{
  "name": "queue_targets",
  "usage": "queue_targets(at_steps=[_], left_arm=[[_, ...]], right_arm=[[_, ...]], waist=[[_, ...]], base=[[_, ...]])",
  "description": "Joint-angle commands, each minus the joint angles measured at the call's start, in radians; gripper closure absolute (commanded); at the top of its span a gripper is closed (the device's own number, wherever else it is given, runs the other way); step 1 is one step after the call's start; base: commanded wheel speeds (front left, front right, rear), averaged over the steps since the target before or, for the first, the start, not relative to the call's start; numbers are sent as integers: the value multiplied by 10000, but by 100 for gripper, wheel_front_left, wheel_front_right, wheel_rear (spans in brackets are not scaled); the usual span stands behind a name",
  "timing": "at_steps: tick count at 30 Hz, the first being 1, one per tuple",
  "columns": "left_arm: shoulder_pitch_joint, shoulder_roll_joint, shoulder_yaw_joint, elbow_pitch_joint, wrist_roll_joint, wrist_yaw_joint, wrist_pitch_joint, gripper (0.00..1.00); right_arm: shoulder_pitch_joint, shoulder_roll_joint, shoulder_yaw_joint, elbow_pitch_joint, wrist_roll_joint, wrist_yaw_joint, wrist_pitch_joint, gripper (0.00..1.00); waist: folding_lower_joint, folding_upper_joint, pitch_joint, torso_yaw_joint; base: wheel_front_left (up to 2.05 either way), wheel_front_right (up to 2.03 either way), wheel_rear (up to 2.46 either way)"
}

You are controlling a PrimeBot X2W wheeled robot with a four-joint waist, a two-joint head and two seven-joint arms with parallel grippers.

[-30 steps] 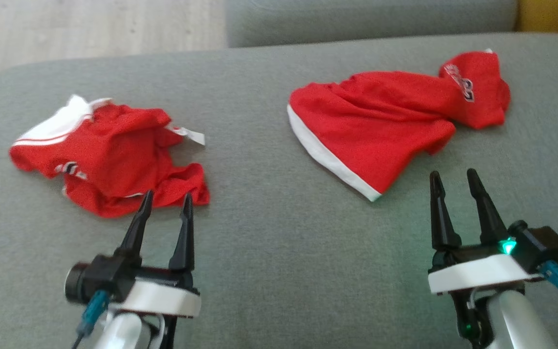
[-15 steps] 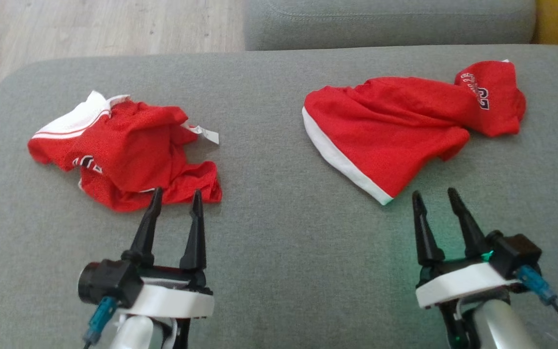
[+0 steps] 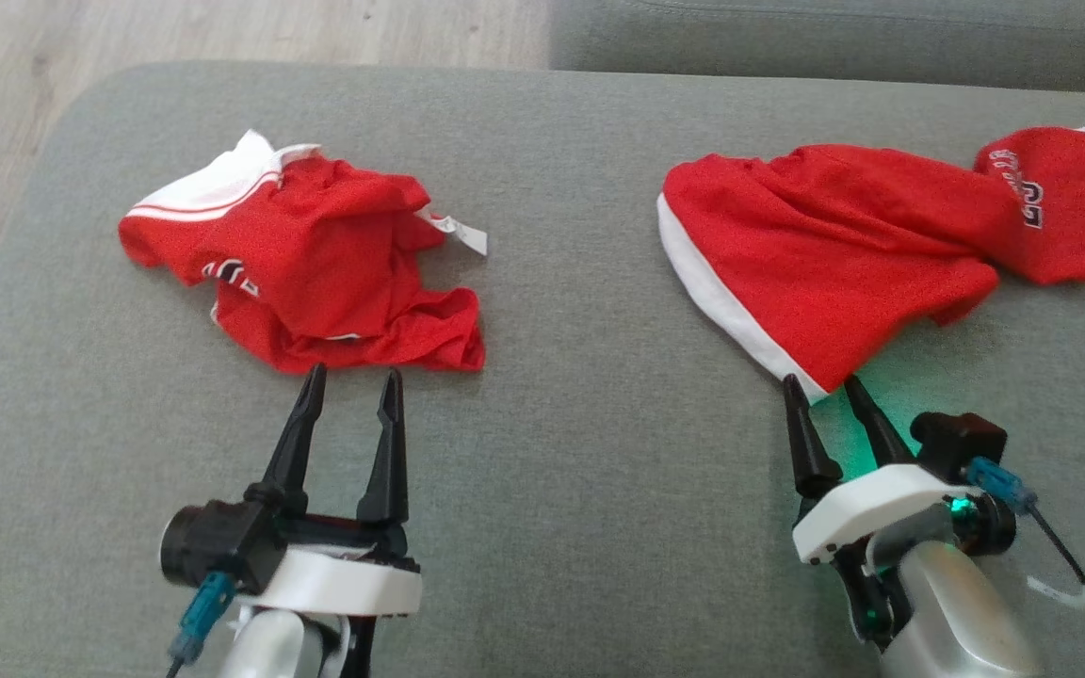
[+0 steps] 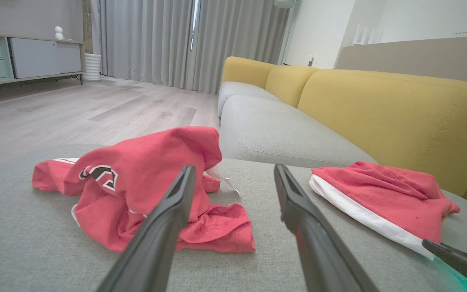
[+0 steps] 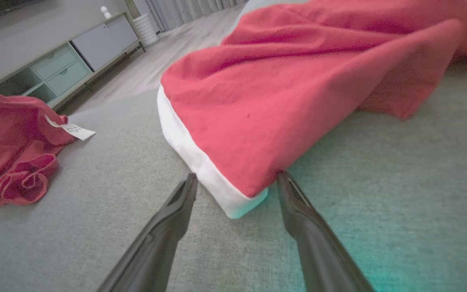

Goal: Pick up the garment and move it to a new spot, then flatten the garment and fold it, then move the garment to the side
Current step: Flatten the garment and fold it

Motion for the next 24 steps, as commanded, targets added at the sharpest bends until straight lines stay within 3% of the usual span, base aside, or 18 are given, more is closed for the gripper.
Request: queue_targets(at_steps=[1,6,7,8,17,24], left_arm=[[-424,-20,285,-257,121,-44,-95,0],[-426,-31,262,-251,129,-48,-95,0],[-425,-33,264,-253,128,-42,-95,0],[-426,-34,262,-257,115,-30,-95,0],[-334,-38,383,-327,-31,91,-95,0],[-296,-38,219,-439,-218,170,-95,0]], right_arm=[[-474,-35,194,182,-47,-7,-2,0],[-956,-35,202,1104,-112,-7,-29,0],[-1065,-35,250,1275,-105,-7,-55,55],[-1175,-35,293,1406,-148,-7,-101,100],[-1439,-35,-394,1414,-1007,-7,-381,100],[-656,-406,-3026,-632,-3846,-7,470,100]], waist=[[-1,0,59,137],[-1,0,91,224],[-1,0,95,222],[-1,0,93,207],[-1,0,-136,-596],[-1,0,-448,-1371]], base=[[0,0,0],[0,0,0],[0,0,0],[0,0,0],[0,0,0],[0,0,0]])
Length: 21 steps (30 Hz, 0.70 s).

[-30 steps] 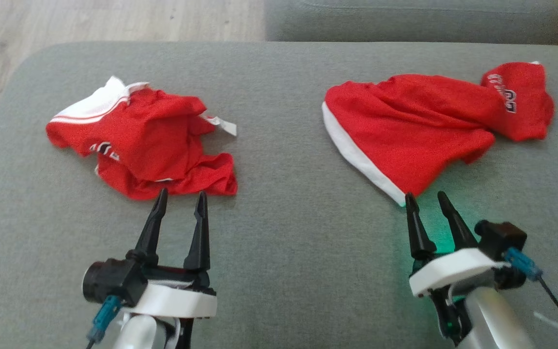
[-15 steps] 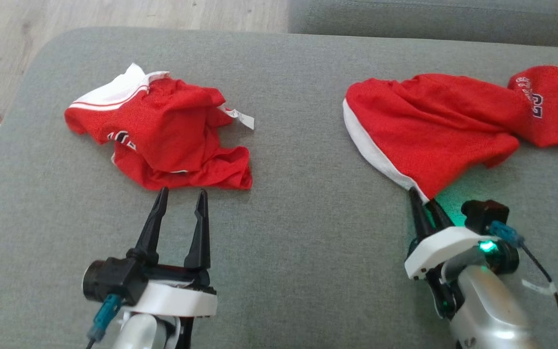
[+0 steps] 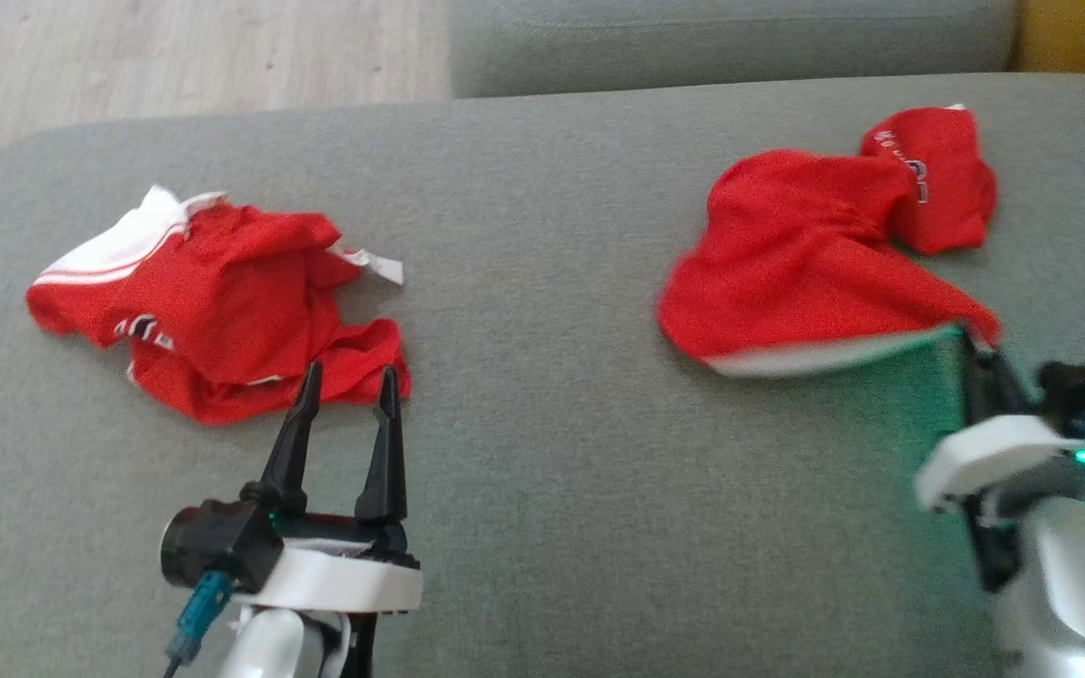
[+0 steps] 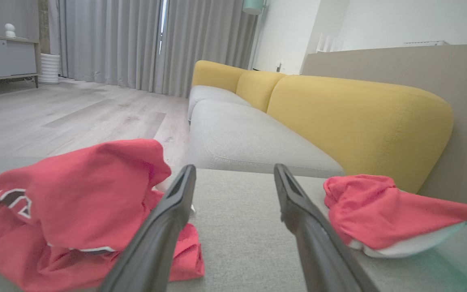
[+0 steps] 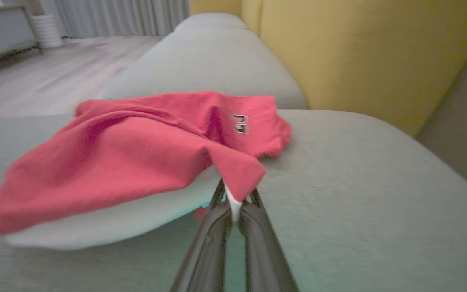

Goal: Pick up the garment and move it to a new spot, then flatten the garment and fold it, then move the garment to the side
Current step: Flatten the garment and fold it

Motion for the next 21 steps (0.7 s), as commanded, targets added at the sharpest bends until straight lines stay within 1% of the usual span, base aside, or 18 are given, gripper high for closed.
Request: queue_targets(at_steps=[1,3,4,5,6,8,11,13,15,16,18,21], left_arm=[[-288,-10,186,-386,-81,76,-93,0],[-285,-10,122,-390,-142,117,-93,0],[-290,-10,89,-388,-166,135,-93,0],[-296,-10,58,-384,-191,147,-93,0],[-299,-10,33,-378,-216,154,-93,0],[-298,-10,0,-365,-267,164,-93,0],[-286,-10,-17,-345,-314,172,-93,0],[-278,-10,-2,-345,-335,181,-93,0],[-269,-10,35,-358,-342,186,-93,0],[-267,-10,60,-370,-340,186,-93,0],[-260,-10,98,-393,-327,177,-93,0],[-257,-10,131,-415,-297,156,-93,0]], right_arm=[[116,-128,-233,-755,-449,-7,368,100],[377,-185,-762,-1318,-1045,-7,1002,100],[482,-191,-986,-1556,-1306,-7,1316,94],[565,-189,-1206,-1815,-1582,-7,1558,29],[636,-178,-1418,-2097,-1896,-7,1735,0],[754,-118,-1786,-2631,-2514,-7,1969,0],[876,64,-2324,-3392,-3183,-7,2021,0],[956,168,-2486,-3823,-3419,-7,1901,0],[995,235,-2491,-4279,-3385,-7,1532,0],[1041,253,-2352,-4469,-3317,-7,1319,0],[1165,266,-1778,-4688,-2664,-7,857,0],[1514,271,-582,-4855,-1659,-7,264,0]], waist=[[0,-1,-135,-184],[0,-1,-156,-224],[0,-1,-157,-225],[0,-1,-159,-223],[0,-1,-166,-222],[0,-1,-186,-212],[0,-1,-218,-192],[0,-1,-234,-194],[0,-1,-229,-215],[0,-1,-228,-232],[0,-1,-233,-280],[0,-1,-259,-372]], base=[[0,0,0],[0,0,0],[0,0,0],[0,0,0],[0,0,0],[0,0,0],[0,0,0],[0,0,0],[0,0,0],[0,0,0],[0,0,0],[0,0,0]])
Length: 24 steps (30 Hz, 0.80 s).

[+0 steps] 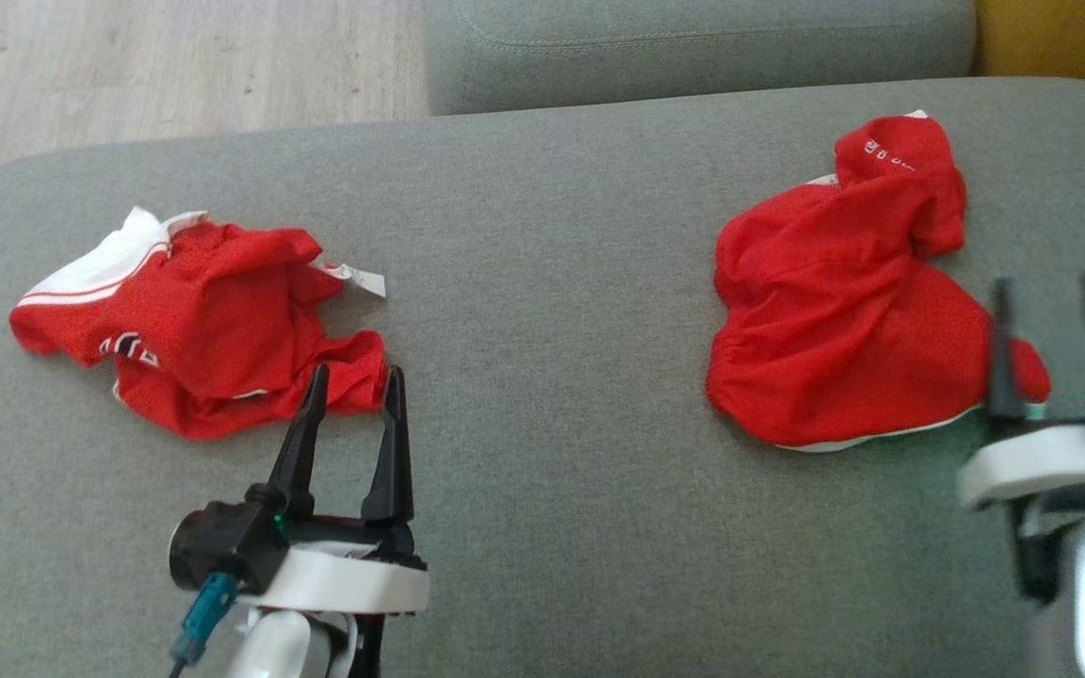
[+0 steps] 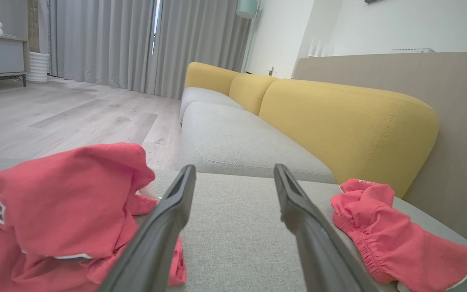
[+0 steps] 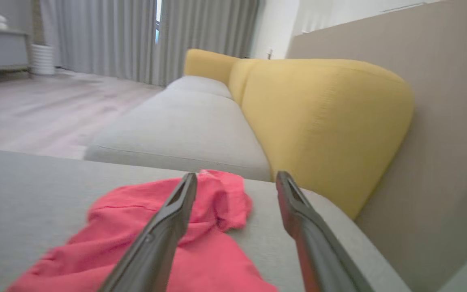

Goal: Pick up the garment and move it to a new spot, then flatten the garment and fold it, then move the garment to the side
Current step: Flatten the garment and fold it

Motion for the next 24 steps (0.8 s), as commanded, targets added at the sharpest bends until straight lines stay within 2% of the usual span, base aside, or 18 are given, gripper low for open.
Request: queue_targets(at_steps=[1,5,10,17,24], left_arm=[[-278,-10,343,-376,19,-9,-95,0],[-253,-10,285,-378,34,-31,-95,0],[-233,-10,246,-372,68,-58,-95,0],[-258,-10,214,-369,101,-95,-95,0],[-409,-10,67,-352,12,-82,-95,0]], right_arm=[[90,-60,784,-370,417,-7,-319,0],[715,-59,2147,-52,1593,-7,-487,0],[996,-58,2891,365,2214,-7,-538,0],[510,-58,3424,909,2473,-7,-413,0],[-411,-57,3755,2164,3035,-7,471,0]], waist=[[0,-1,-25,-47],[0,-1,-93,-79],[0,-1,-122,5],[0,-1,47,341],[0,-1,395,831]], base=[[0,0,0],[0,0,0],[0,0,0],[0,0,0],[0,0,0]])
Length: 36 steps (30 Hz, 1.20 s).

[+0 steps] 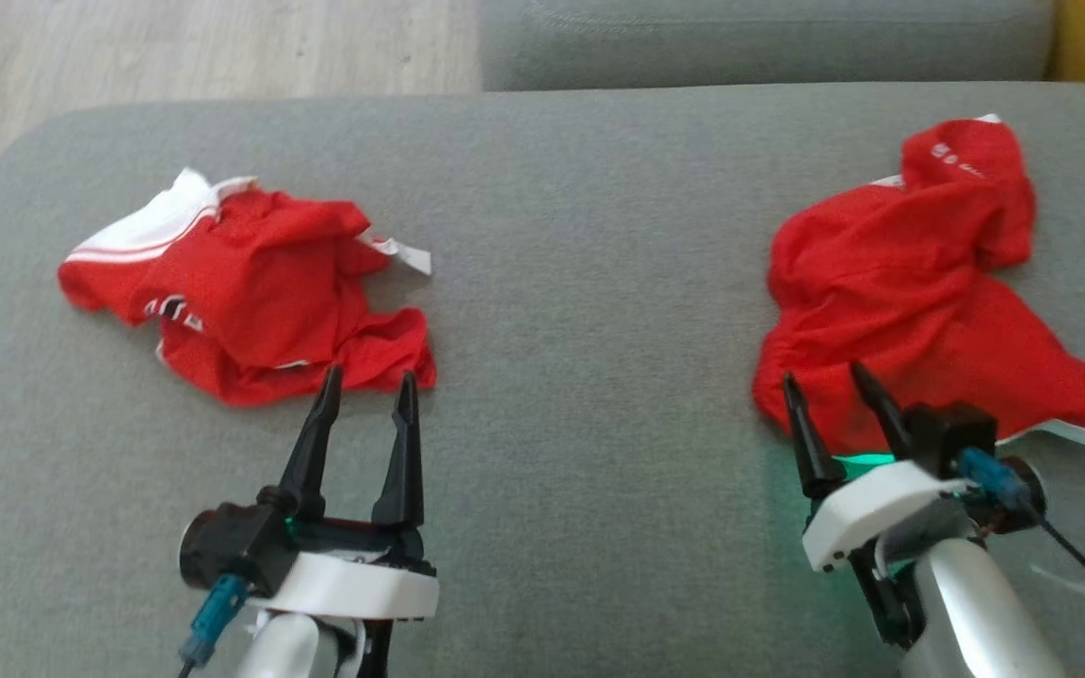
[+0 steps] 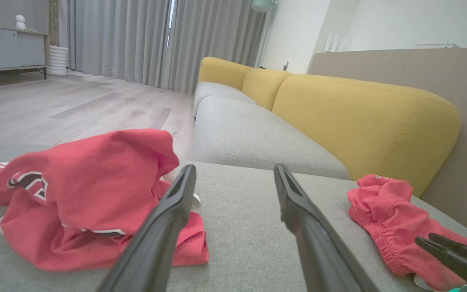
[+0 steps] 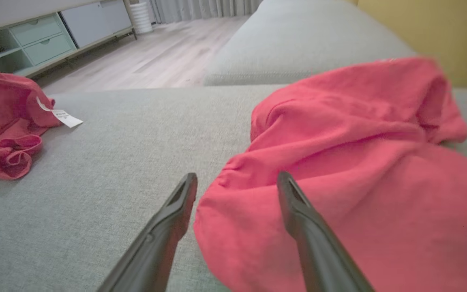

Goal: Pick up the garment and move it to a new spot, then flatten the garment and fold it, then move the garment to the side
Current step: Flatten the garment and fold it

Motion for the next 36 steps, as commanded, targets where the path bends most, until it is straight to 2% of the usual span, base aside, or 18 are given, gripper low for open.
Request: queue_targets(at_steps=[1,11,13,16,22,26,28,33,34,35,36], left_arm=[[-458,-9,190,-330,-19,8,-95,0],[-568,-9,15,-300,-113,61,-95,0],[-582,-9,2,-285,-115,58,-95,0],[-606,-9,0,-239,-100,61,-95,0],[-528,-9,23,-196,-33,54,-95,0],[-494,-9,-23,-169,-18,42,-95,0],[-487,-9,-30,-168,-18,44,-95,0],[-439,-9,-52,-197,-17,62,-95,0],[-430,-9,-52,-202,-18,66,-95,0],[-419,-9,-49,-208,-18,73,-95,0],[-410,-9,-44,-216,-20,81,-95,0]], right_arm=[[-485,-44,300,4,219,-7,117,0],[-1636,-44,208,2556,293,-7,893,0],[-1804,-43,223,2902,323,-7,823,100],[-2050,-43,532,3012,697,-7,271,100],[-2422,-43,2254,2366,2342,-7,-941,100],[-2619,-43,3435,1920,3017,-7,-1191,100],[-2653,-43,3697,1864,3181,-7,-1206,100],[-2867,-43,4929,2056,3631,-7,-1045,100],[-2918,-43,5165,2166,3669,-7,-990,71],[-2975,-43,5319,2332,3664,-7,-935,0],[-3046,-46,5457,2499,3609,-7,-888,0]], waist=[[0,0,158,195],[0,0,396,587],[0,0,384,616],[0,0,330,629],[0,0,163,542],[0,0,60,529],[0,0,40,531],[0,0,7,574],[0,0,8,582],[0,0,9,583],[0,0,18,581]], base=[[0,0,0],[0,0,0],[0,0,0],[0,0,0],[0,0,0],[0,0,0],[0,0,0],[0,0,0],[0,0,0],[0,0,0],[0,0,0]])
